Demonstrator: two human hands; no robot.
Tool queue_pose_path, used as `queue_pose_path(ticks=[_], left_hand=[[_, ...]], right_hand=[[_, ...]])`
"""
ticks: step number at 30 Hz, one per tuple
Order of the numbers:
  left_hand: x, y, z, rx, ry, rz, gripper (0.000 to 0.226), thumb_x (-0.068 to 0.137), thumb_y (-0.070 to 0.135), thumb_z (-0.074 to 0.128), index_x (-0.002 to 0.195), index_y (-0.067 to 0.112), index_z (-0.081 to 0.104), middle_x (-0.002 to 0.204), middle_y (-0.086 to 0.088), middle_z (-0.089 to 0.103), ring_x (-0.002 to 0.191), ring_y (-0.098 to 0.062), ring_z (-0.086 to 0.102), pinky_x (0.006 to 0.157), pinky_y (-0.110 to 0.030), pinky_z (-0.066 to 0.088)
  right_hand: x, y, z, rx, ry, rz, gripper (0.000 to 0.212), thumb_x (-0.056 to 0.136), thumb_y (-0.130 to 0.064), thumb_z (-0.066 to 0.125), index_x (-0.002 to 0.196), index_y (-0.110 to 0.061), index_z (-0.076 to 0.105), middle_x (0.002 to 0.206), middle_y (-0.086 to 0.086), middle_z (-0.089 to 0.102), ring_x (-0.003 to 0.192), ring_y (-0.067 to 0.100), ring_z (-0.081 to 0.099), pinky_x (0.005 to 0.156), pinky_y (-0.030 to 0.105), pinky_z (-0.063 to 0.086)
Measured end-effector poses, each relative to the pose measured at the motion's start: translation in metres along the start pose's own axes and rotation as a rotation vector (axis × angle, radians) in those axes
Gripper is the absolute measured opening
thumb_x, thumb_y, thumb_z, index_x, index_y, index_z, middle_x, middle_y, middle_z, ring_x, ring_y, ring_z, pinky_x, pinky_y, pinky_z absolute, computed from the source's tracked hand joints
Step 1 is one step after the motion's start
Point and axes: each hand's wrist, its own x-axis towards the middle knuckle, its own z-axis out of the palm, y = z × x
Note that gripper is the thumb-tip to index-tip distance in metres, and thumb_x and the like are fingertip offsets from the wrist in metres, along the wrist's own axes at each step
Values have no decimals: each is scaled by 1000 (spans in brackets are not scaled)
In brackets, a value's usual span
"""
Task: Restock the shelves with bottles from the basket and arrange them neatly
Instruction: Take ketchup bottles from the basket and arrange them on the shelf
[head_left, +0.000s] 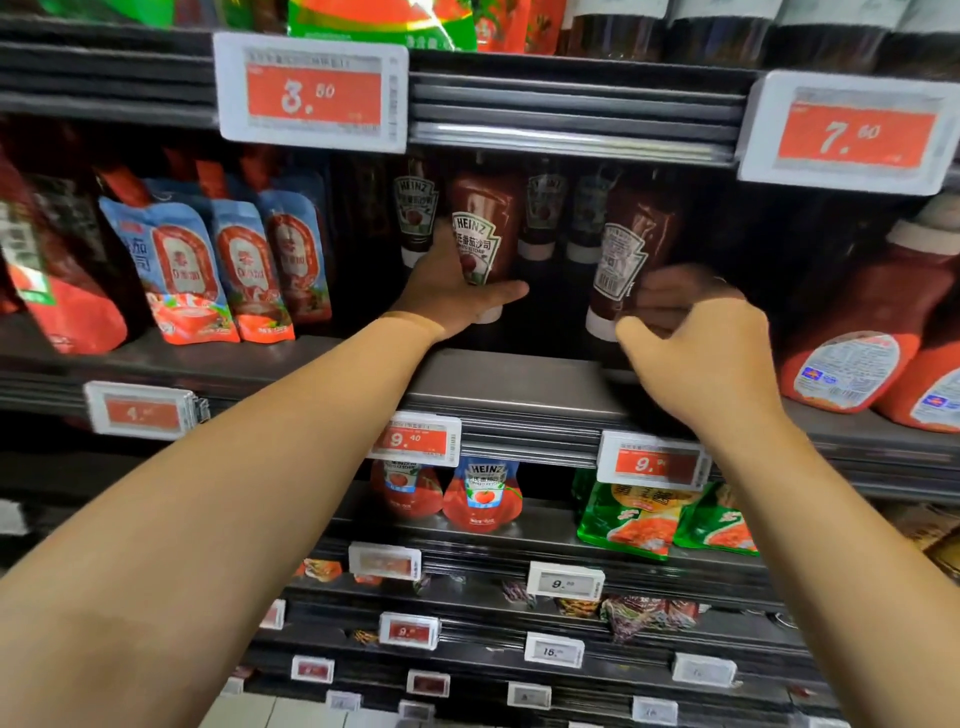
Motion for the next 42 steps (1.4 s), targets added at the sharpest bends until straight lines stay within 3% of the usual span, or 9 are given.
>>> queue_pose_path(ticks=[5,8,12,16,22,25,28,33,42], left_hand=[[-1,0,2,-33,18,32,90,64,36,94,134,26,39,117,14,65,107,2,62,94,-22,51],[-2,2,4,-16,50,43,87,57,46,89,127,26,41,111,13,67,99,5,65,86,-17,54],[2,0,1,-1,39,11,87,65,36,91,132,23,37,115,6,66,105,-13,68,85,-36,61],[6,0,-5,117,97,-11,92,59,39,94,132,27,39,125,3,63,111,-14,63,90,-27,57],[15,-6,-21,130,568,-106,79,76,31,86,141,9,47,139,-16,55,129,-28,53,99,-17,36],[24,-10,-23,188,552,-136,95,79,35,84,153,8,30,151,-18,43,141,-31,40,114,-27,28],[38,-11,-26,252,479,-161,102,80,35,82,157,10,20,157,-15,36,146,-29,35,120,-29,25],[54,-20,-25,304,459,-187,84,83,34,81,152,16,37,146,-9,55,134,-27,52,110,-29,39],[59,-24,-24,360,486,-196,57,90,23,73,141,13,51,134,-10,65,125,-27,60,97,-27,46]], right_hand=[[33,-40,37,158,-235,19,37,88,-27,78,121,-19,64,101,-11,67,85,-10,63,69,-3,44],[60,-60,66,135,-282,-3,58,85,-41,78,133,-17,55,109,-9,68,96,-4,67,84,13,53],[83,-67,103,42,-275,-59,72,82,-52,77,139,-16,50,134,4,63,123,21,60,105,38,49],[101,-59,126,104,-234,-10,62,86,-39,78,137,-11,55,134,8,64,125,23,60,107,37,48],[121,-41,152,125,-157,74,56,99,-35,62,146,-10,47,142,12,57,131,27,55,110,33,42],[125,-39,167,59,-138,117,77,99,-43,58,159,-11,24,156,15,43,142,32,44,118,37,34],[122,-33,182,70,-167,165,86,84,-42,74,153,-14,31,149,10,51,138,30,47,116,39,38],[127,-18,198,-13,-128,147,71,83,-40,81,137,-8,50,139,12,59,130,29,55,101,30,45],[140,-29,207,15,-184,114,74,87,-34,79,143,-2,44,145,13,55,135,27,51,103,25,41]])
